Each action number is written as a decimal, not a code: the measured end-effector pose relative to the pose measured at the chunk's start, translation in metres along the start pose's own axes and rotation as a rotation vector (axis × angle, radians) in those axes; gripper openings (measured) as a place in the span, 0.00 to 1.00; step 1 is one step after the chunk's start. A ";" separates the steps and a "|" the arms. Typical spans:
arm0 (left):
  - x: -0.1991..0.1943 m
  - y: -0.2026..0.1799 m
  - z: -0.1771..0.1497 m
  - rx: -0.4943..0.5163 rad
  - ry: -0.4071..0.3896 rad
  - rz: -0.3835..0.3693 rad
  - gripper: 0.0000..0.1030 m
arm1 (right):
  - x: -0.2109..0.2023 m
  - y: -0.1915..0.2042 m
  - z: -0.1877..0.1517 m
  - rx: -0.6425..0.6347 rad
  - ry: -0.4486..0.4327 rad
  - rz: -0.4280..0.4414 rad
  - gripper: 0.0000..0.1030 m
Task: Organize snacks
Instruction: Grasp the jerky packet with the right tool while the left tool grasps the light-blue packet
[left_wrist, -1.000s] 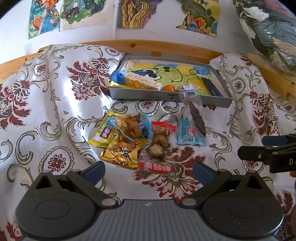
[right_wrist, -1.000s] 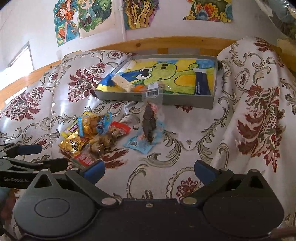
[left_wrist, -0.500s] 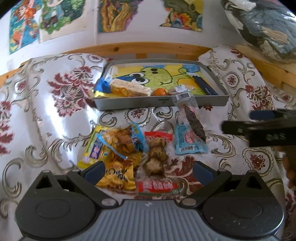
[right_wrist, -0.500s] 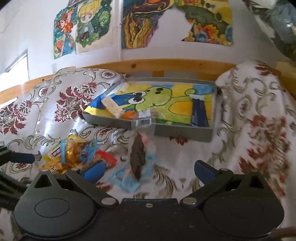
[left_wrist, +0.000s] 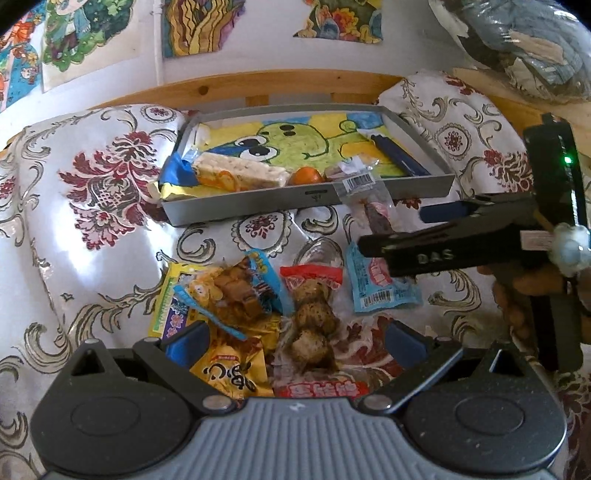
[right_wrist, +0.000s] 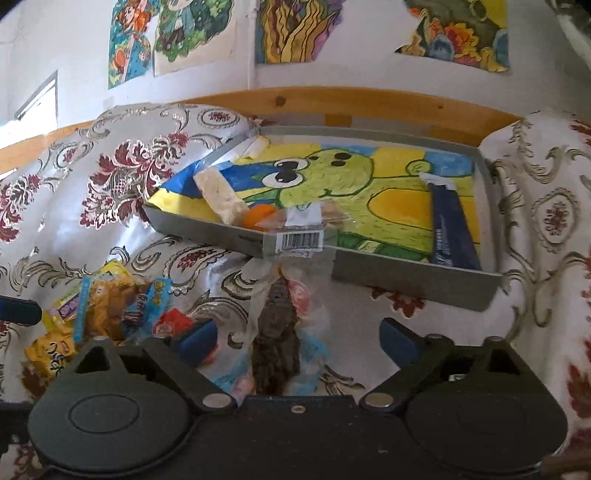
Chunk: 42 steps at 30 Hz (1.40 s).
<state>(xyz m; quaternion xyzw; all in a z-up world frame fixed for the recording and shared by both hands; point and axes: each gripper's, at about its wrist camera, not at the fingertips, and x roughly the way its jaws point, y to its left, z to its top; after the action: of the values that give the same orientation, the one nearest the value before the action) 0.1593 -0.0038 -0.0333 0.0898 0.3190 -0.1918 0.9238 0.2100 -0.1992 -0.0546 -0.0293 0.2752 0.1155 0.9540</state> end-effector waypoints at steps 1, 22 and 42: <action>0.002 0.000 0.000 0.002 0.004 0.000 1.00 | 0.003 0.001 0.000 -0.002 0.005 0.003 0.86; 0.036 -0.013 0.025 0.004 -0.017 -0.073 0.99 | -0.015 -0.023 0.001 -0.032 0.060 0.093 0.41; 0.116 -0.046 0.051 -0.052 0.163 -0.276 0.84 | -0.052 -0.069 0.015 -0.011 -0.071 0.133 0.42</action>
<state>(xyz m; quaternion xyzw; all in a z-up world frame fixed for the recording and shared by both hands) 0.2524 -0.0952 -0.0682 0.0364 0.4073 -0.3007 0.8616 0.1914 -0.2755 -0.0144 -0.0122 0.2418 0.1812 0.9532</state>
